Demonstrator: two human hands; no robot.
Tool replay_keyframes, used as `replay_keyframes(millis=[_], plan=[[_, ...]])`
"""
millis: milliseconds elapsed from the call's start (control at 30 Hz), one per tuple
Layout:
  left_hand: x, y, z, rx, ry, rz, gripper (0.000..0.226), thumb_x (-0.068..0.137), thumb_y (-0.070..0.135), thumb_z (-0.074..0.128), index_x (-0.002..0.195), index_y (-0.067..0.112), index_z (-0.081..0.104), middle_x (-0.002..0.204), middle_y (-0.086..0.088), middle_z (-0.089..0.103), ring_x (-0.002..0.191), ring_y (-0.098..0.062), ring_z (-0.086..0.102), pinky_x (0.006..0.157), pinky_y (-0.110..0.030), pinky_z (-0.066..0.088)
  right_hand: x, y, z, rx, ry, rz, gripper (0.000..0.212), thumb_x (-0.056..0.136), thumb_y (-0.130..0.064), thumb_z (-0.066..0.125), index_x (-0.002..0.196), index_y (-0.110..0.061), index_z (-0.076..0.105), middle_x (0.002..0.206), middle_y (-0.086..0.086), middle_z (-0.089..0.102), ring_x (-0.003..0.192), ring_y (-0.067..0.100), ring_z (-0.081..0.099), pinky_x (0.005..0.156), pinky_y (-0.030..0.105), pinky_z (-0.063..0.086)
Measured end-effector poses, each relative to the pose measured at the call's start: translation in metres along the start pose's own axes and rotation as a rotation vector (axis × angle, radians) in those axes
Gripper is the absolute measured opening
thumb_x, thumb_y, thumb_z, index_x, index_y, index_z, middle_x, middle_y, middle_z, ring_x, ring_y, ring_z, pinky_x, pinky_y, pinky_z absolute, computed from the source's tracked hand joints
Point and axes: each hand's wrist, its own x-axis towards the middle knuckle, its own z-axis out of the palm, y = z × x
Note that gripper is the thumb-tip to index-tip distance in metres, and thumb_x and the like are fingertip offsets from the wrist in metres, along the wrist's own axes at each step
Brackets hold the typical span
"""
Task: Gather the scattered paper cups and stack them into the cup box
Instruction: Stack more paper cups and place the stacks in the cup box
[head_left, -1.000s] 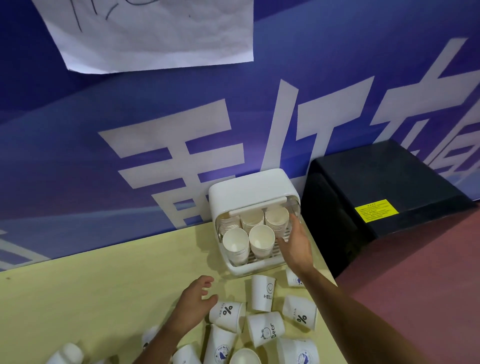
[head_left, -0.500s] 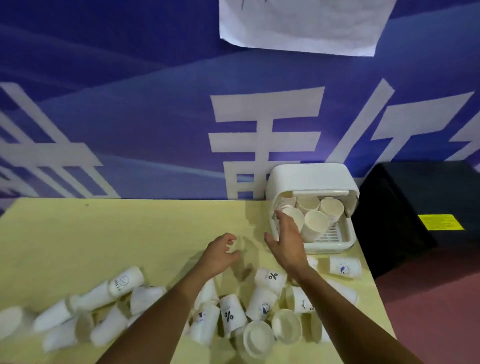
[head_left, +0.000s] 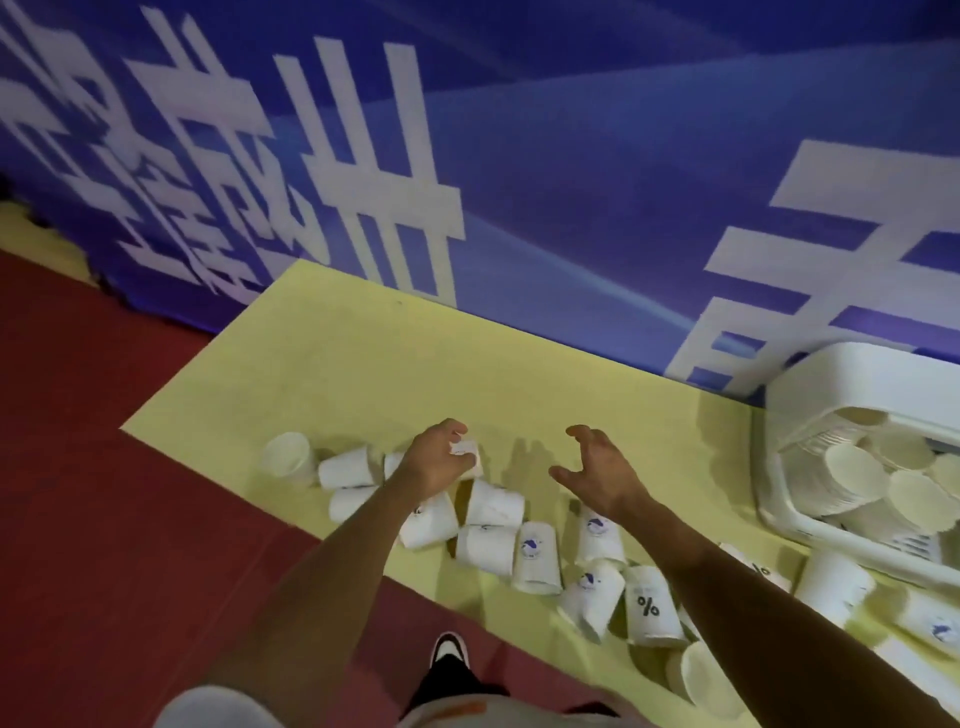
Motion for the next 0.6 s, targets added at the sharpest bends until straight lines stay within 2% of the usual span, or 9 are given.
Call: replay_keyframes(millis=[167,300,400,500,600], plan=[[0.001,-0.053,-0.035,-0.001,0.037,-0.049,0.049,0.081,0.017,0.072,0.127,0.013,0.055,0.123,-0.007,0.06,0.113,-0.021,0.057,0.097,-0.034,0.047,0.02,-0.047,0.044,-0.054,-0.099,-0.03,0.067,0.09,-0.036,0.069,0.146,-0.013,0.041,0.14,0.014,0.048,0.119,0.029,0.055,0.097,0.033,0.045],[0.007,-0.079,-0.045,0.043,0.011,-0.057,0.052,0.081,0.017,0.069,0.13,0.014,0.053,0.125,-0.005,0.058,0.117,-0.019,0.055,0.099,-0.033,0.046,0.032,-0.07,0.071,-0.084,-0.152,-0.033,0.068,0.089,-0.037,0.069,0.146,-0.014,0.041,0.134,0.014,0.05,0.119,0.029,0.055,0.098,0.036,0.047],[0.016,-0.089,-0.047,0.156,-0.015,-0.013,0.057,0.08,0.018,0.068,0.134,0.014,0.05,0.126,-0.004,0.055,0.117,-0.02,0.052,0.097,-0.03,0.043,0.044,-0.08,0.087,-0.1,-0.177,-0.023,0.069,0.087,-0.035,0.069,0.146,-0.015,0.04,0.13,0.016,0.052,0.118,0.033,0.054,0.098,0.041,0.047],[0.026,-0.092,-0.044,0.325,-0.062,0.032,0.062,0.076,0.023,0.069,0.135,0.02,0.047,0.128,-0.001,0.054,0.12,-0.022,0.049,0.098,-0.039,0.043,0.053,-0.084,0.098,-0.107,-0.165,-0.028,0.072,0.085,-0.032,0.07,0.148,-0.02,0.038,0.129,0.017,0.051,0.117,0.037,0.054,0.098,0.044,0.047],[0.036,-0.092,-0.041,0.456,-0.11,0.083,0.065,0.075,0.024,0.069,0.136,0.024,0.045,0.13,0.001,0.053,0.123,-0.022,0.046,0.099,-0.04,0.037,0.063,-0.082,0.106,-0.09,-0.147,-0.002,0.075,0.084,-0.031,0.07,0.151,-0.023,0.036,0.133,0.017,0.05,0.118,0.039,0.053,0.099,0.047,0.047]])
